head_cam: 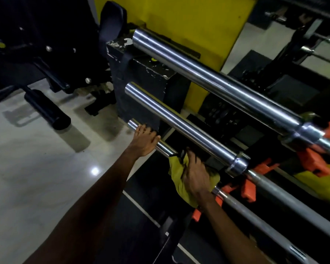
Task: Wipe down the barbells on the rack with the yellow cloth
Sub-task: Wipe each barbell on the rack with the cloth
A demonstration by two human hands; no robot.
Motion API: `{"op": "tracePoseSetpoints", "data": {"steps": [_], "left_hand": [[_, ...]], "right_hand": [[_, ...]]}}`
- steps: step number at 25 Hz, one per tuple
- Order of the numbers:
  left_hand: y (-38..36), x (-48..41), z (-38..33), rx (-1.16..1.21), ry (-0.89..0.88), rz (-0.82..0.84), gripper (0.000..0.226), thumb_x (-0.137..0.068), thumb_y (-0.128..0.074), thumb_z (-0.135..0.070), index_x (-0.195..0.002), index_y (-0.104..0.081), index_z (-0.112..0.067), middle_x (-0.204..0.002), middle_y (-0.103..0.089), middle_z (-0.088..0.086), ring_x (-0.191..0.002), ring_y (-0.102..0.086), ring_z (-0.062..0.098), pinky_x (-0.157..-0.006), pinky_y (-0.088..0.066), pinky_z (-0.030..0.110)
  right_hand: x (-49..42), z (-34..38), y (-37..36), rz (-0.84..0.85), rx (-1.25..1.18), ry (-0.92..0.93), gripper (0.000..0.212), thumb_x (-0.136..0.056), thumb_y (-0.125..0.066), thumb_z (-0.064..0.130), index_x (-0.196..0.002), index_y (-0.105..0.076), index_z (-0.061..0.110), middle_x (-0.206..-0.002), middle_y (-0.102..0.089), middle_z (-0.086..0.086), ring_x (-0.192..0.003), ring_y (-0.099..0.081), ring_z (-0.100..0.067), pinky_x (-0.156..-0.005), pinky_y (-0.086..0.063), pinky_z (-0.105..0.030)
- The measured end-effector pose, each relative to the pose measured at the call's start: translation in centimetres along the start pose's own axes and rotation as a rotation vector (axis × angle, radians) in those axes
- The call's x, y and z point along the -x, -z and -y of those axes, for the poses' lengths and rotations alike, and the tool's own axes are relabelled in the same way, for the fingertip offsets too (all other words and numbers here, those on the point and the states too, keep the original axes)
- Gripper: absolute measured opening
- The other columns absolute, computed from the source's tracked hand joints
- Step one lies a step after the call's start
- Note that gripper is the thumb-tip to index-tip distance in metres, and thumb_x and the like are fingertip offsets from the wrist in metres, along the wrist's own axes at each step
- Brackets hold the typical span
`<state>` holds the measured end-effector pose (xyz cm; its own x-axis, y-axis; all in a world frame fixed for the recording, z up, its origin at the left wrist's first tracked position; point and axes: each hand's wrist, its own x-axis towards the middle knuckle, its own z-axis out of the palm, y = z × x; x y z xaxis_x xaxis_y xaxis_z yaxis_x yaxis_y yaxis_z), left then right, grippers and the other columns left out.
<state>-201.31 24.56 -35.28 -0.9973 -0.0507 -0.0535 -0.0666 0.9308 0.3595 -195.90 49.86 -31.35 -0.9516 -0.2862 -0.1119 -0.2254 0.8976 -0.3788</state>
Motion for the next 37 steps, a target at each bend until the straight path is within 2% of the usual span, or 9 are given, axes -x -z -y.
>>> {"op": "tracePoseSetpoints", "data": {"steps": [5,9,13,17,19,22,26,33,37], "left_hand": [[-0.9,-0.9,0.0,-0.103,-0.114,-0.128,0.045,-0.092,-0.028,-0.035,-0.095,-0.068,-0.017,-0.104,-0.064,0.013,-0.114,-0.047,0.035,-0.117,-0.010,0.047],[-1.0,-1.4,-0.2,-0.149,-0.071,-0.214,0.049,-0.090,-0.032,-0.037,-0.080,-0.073,-0.013,-0.088,-0.070,0.010,-0.096,-0.055,0.027,-0.109,-0.024,0.042],[0.0,-2.5,-0.9,-0.221,-0.012,-0.071,0.058,-0.085,-0.026,-0.043,-0.079,-0.074,-0.011,-0.080,-0.072,0.010,-0.084,-0.062,0.027,-0.095,-0.035,0.039],[1.4,-3.7,-1.5,-0.337,-0.070,0.097,0.046,-0.090,-0.039,-0.037,-0.075,-0.070,-0.007,-0.073,-0.068,0.005,-0.078,-0.064,0.025,-0.075,-0.039,0.030],[1.7,-4.9,-0.9,-0.241,-0.013,0.197,0.040,-0.089,-0.044,-0.038,-0.083,-0.071,-0.008,-0.079,-0.067,0.005,-0.087,-0.065,0.027,-0.071,-0.039,0.028],[2.0,-5.8,-0.4,-0.025,0.052,0.226,0.039,-0.093,-0.040,-0.036,-0.106,-0.069,-0.013,-0.114,-0.068,0.012,-0.109,-0.059,0.031,-0.090,-0.040,0.035],[2.1,-1.9,2.6,0.058,0.091,-0.186,0.044,-0.094,-0.032,-0.029,-0.119,-0.063,-0.010,-0.126,-0.058,0.020,-0.124,-0.048,0.035,-0.103,-0.029,0.046],[0.7,-0.6,2.4,-0.009,0.092,-0.070,0.057,-0.098,-0.031,-0.034,-0.144,-0.042,-0.002,-0.154,-0.028,0.024,-0.146,-0.013,0.041,-0.118,-0.005,0.051],[0.5,-0.3,0.5,-0.050,0.142,-0.059,0.052,-0.103,-0.029,-0.028,-0.146,-0.036,0.001,-0.156,-0.022,0.026,-0.147,-0.009,0.041,-0.118,-0.005,0.051]], "right_hand": [[-0.1,0.4,-0.1,-0.093,-0.070,-0.090,0.044,-0.087,-0.055,0.018,-0.125,-0.040,0.033,-0.106,-0.057,-0.013,-0.097,-0.060,-0.040,-0.075,-0.049,-0.044],[-0.6,-0.5,-0.3,-0.047,-0.001,-0.008,0.052,-0.094,-0.054,0.047,-0.141,-0.045,0.027,-0.126,-0.060,-0.007,-0.110,-0.060,-0.036,-0.089,-0.050,-0.044],[0.7,-1.4,-1.5,0.048,0.408,0.151,0.112,-0.076,-0.047,0.086,-0.155,-0.026,0.011,-0.149,-0.045,-0.008,-0.127,-0.050,-0.031,-0.100,-0.046,-0.049],[-1.1,-0.4,-0.7,0.115,0.359,0.110,0.090,-0.085,-0.050,0.071,-0.146,-0.032,0.008,-0.133,-0.055,-0.013,-0.111,-0.059,-0.036,-0.089,-0.050,-0.046],[-2.5,0.6,-0.2,0.158,0.271,0.086,0.079,-0.083,-0.055,0.068,-0.136,-0.040,0.011,-0.123,-0.062,-0.013,-0.106,-0.063,-0.037,-0.086,-0.051,-0.044],[-4.3,2.6,-0.4,0.188,0.194,0.055,0.066,-0.081,-0.061,0.062,-0.125,-0.045,0.014,-0.117,-0.065,-0.011,-0.104,-0.065,-0.037,-0.083,-0.051,-0.043],[-5.8,5.9,-2.3,0.101,0.277,0.158,0.070,-0.084,-0.065,0.049,-0.138,-0.036,0.015,-0.120,-0.060,-0.012,-0.101,-0.064,-0.036,-0.075,-0.052,-0.042],[-4.0,1.7,-1.5,0.166,0.345,0.386,0.105,-0.084,-0.070,0.037,-0.157,0.006,0.040,-0.163,-0.022,-0.008,-0.120,-0.054,-0.038,-0.092,-0.049,-0.050],[1.0,-2.5,0.0,0.138,0.325,0.284,0.095,-0.087,-0.062,0.023,-0.157,-0.002,0.045,-0.167,-0.011,0.000,-0.141,-0.036,-0.035,-0.106,-0.039,-0.053]]}}
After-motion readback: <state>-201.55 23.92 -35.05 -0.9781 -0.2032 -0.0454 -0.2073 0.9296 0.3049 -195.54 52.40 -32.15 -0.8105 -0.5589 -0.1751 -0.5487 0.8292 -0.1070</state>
